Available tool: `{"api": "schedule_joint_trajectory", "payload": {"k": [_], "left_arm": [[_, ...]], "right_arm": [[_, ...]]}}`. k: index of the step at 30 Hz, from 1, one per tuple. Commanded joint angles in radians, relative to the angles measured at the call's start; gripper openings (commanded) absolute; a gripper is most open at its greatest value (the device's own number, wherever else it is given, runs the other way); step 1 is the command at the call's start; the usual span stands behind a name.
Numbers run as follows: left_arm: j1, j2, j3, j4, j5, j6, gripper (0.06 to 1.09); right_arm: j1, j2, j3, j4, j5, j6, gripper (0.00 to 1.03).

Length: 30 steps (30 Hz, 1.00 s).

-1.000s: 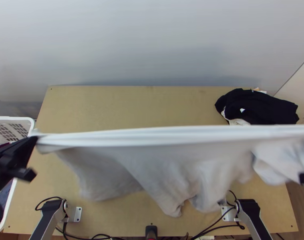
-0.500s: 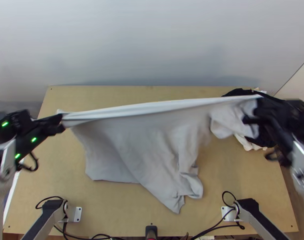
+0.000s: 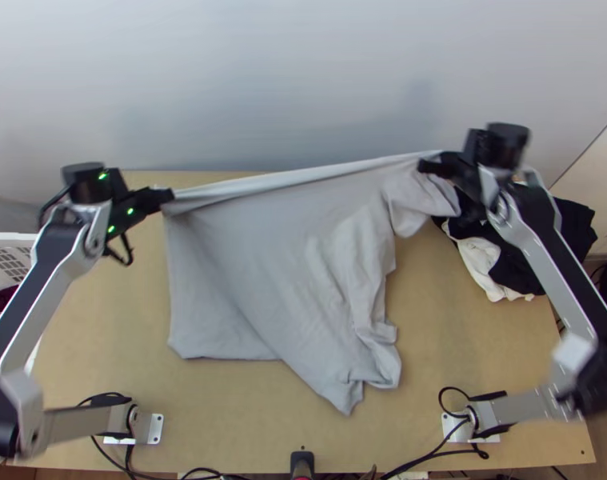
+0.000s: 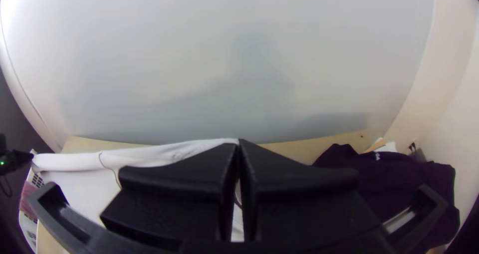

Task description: Fold the t-shirt

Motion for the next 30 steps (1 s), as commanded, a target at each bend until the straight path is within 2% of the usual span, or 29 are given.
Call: {"api": "schedule_joint_trajectory", "payload": {"k": [1, 12, 15, 19, 21, 22, 24, 25, 26, 27, 28, 30], "left_arm": [[0.0, 0.28, 0.117, 0.099, -0.033, -0.056, 0.1], [0.006, 0.623, 0.359, 0.133, -0.062, -0.1, 0.1], [0.006, 0.686, 0.415, 0.131, -0.06, -0.109, 0.21], [0.006, 0.718, 0.442, 0.133, -0.06, -0.114, 0.22], [0.004, 0.729, 0.444, 0.133, -0.06, -0.117, 0.22], [0.004, 0.731, 0.444, 0.133, -0.06, -0.117, 0.22], [0.006, 0.734, 0.444, 0.133, -0.06, -0.117, 0.26], [0.006, 0.731, 0.444, 0.128, -0.06, -0.115, 0.32], [0.006, 0.726, 0.444, 0.122, -0.057, -0.114, 0.4], [0.006, 0.715, 0.444, 0.111, -0.047, -0.114, 0.54], [0.006, 0.708, 0.448, 0.091, -0.03, -0.115, 0.71], [0.006, 0.701, 0.49, -0.01, 0.029, -0.123, 0.93]], "right_arm": [[0.005, 0.31, 0.194, 0.013, -0.008, 0.074, 0.03], [0.026, 0.577, 0.408, -0.004, -0.008, 0.137, 0.03], [0.034, 0.632, 0.457, -0.013, -0.008, 0.151, 0.03], [0.048, 0.667, 0.479, -0.02, -0.008, 0.154, 0.06], [0.054, 0.679, 0.479, -0.03, -0.008, 0.175, 0.18], [0.059, 0.685, 0.48, -0.037, -0.009, 0.183, 0.29], [0.062, 0.69, 0.482, -0.06, -0.022, 0.229, 0.61], [0.063, 0.692, 0.484, -0.071, -0.037, 0.247, 0.7], [0.063, 0.693, 0.487, -0.076, -0.052, 0.264, 0.79], [0.063, 0.692, 0.487, -0.08, -0.069, 0.284, 0.92], [0.063, 0.689, 0.49, -0.089, -0.084, 0.3, 0.99], [0.066, 0.675, 0.497, -0.105, -0.106, 0.318, 0.99]]}}
